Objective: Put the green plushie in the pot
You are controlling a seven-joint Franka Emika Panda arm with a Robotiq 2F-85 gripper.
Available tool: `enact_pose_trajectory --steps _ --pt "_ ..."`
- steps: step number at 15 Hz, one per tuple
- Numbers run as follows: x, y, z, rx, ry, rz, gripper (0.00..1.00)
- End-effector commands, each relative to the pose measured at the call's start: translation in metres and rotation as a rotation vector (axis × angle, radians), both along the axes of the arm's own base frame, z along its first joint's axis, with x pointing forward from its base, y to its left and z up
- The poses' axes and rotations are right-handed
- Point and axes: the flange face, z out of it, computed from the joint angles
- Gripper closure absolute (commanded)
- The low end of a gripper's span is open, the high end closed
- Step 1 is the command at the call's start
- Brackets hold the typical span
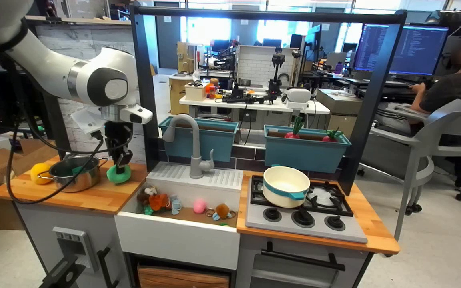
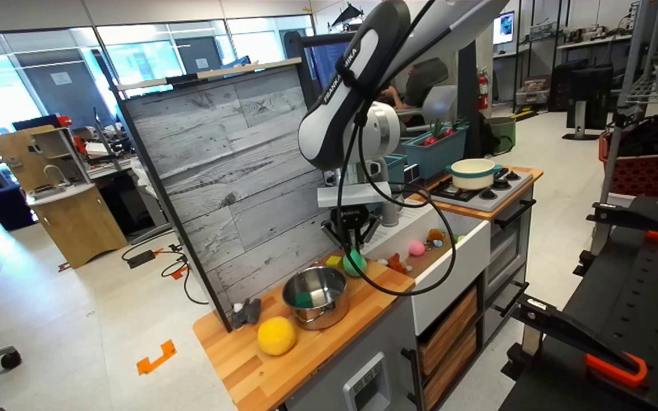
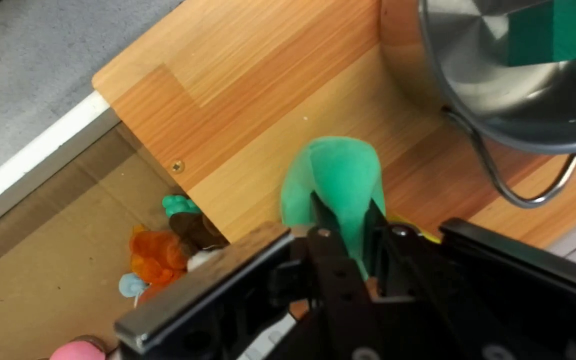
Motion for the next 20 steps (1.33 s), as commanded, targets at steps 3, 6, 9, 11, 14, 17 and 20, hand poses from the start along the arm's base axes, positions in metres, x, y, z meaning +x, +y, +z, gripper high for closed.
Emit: enact_pose_trajectory --steps 3,6,9,11,14,17,20 --pt "-0.004 0.051 0.071 0.107 -0.075 0.109 0.96" --pt "-0.017 0.07 0.111 0.153 -0.09 0.133 0.96" --pt "-0.032 0.08 0.138 0.189 -0.093 0.155 0.96" --pt "-0.042 0.085 0.143 0.207 -0.083 0.189 0.96" --pt "-0.051 0.094 0.126 0.202 -0.067 0.263 0.96" --pt "-0.059 0.104 0.108 0.178 -0.038 0.326 0.96" --pt "-0.067 0.111 0.096 0.169 -0.004 0.359 0.52"
